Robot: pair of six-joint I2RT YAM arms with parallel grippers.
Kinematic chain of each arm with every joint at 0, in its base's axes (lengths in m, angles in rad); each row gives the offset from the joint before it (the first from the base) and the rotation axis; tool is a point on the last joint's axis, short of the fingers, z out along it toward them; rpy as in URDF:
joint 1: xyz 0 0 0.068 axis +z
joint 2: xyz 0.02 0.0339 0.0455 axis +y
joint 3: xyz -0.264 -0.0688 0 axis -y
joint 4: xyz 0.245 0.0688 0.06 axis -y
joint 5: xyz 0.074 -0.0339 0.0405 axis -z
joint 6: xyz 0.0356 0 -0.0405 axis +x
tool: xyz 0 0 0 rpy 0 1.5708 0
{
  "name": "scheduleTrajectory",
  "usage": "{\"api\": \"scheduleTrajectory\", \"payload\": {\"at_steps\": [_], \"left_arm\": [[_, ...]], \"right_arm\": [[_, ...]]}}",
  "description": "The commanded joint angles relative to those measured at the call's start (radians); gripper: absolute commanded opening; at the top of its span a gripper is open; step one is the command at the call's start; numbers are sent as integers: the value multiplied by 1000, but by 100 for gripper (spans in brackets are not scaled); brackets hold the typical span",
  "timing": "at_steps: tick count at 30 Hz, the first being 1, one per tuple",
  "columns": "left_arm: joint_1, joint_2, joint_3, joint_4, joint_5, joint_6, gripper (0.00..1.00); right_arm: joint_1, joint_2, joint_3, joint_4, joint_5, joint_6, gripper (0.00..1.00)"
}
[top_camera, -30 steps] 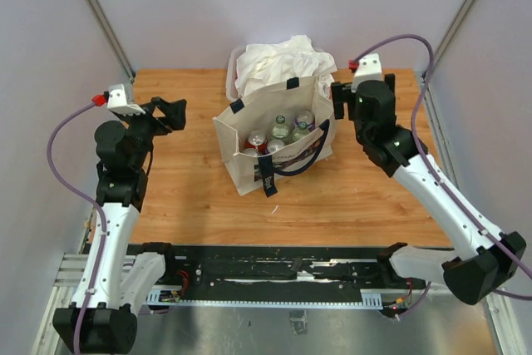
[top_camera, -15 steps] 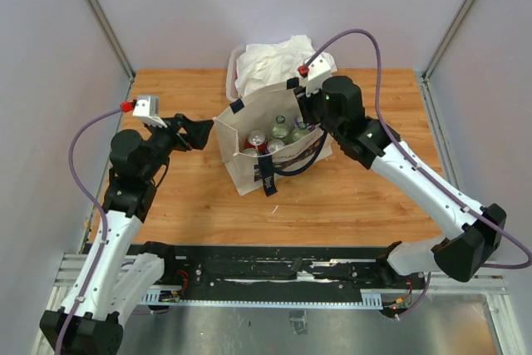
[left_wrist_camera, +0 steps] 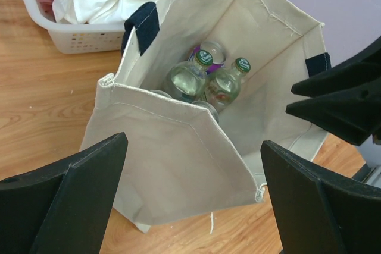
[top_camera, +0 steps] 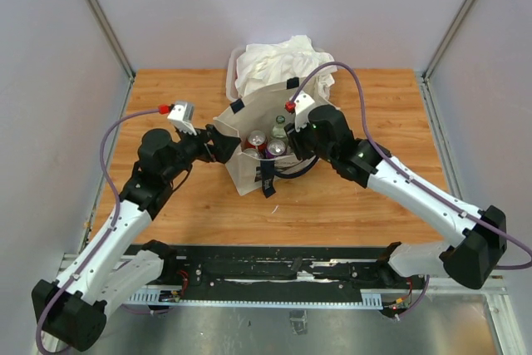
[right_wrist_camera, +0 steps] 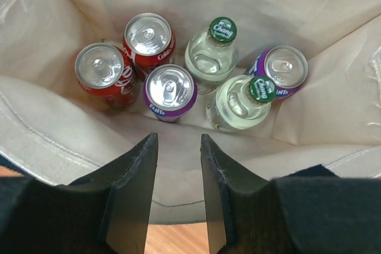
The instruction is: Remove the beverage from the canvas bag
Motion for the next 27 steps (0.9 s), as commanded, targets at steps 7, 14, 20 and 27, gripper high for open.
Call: {"api": "scheduleTrajectory", "payload": {"at_steps": [7,14,20,27], "left_arm": [[-50,68,9,28,20,1,100],[-78,122,-2,48,42,-3,91],[-95,113,-37,32,89,2,47],[-103,118,-84,0,144,-12,13]], "right_arm": [[50,-43,-30,-39,-30,28,36],[61,-22,13,-45,-57,5,36],[61,-28,42,-76,-96,-1,36],[61,-61,33,-94,-131,16,37]]}}
